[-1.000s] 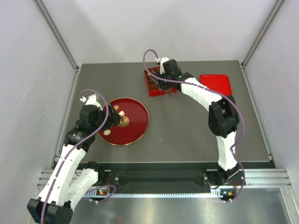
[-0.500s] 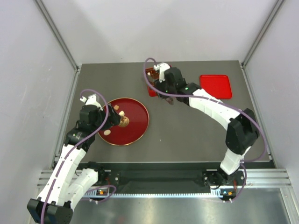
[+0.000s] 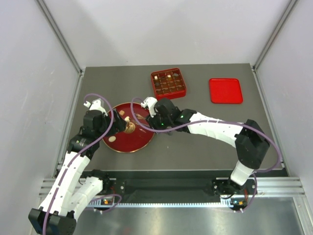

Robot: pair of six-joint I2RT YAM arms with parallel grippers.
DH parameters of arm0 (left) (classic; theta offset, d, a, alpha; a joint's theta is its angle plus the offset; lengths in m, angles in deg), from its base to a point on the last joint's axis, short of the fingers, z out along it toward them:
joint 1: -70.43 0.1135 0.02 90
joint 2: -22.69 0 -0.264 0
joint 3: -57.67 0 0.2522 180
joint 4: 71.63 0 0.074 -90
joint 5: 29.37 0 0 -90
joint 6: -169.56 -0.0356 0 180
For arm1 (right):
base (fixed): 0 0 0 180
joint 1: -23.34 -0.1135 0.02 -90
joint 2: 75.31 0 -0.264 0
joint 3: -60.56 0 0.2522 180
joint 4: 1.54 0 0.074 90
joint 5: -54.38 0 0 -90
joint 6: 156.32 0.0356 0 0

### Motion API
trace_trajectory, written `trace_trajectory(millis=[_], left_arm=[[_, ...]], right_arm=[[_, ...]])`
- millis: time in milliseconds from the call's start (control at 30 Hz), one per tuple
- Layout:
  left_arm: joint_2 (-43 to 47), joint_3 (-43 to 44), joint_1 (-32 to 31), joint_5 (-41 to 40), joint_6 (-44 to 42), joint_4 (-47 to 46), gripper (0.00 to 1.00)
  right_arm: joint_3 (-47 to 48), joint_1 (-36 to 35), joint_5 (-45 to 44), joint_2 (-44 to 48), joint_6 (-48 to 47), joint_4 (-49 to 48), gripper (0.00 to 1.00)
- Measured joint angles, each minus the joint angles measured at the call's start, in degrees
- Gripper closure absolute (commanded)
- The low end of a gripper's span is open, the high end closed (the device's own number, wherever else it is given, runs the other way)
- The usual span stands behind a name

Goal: Pack the chocolate

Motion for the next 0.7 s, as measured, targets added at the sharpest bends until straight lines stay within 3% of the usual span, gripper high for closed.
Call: trace_trajectory(millis=[700], left_arm=[[0.0,0.0,0.0,0.0,0.0,0.0,0.09]], right_arm=[[0.2,-2.7,2.6,-8.8,0.2,-4.0,0.57]])
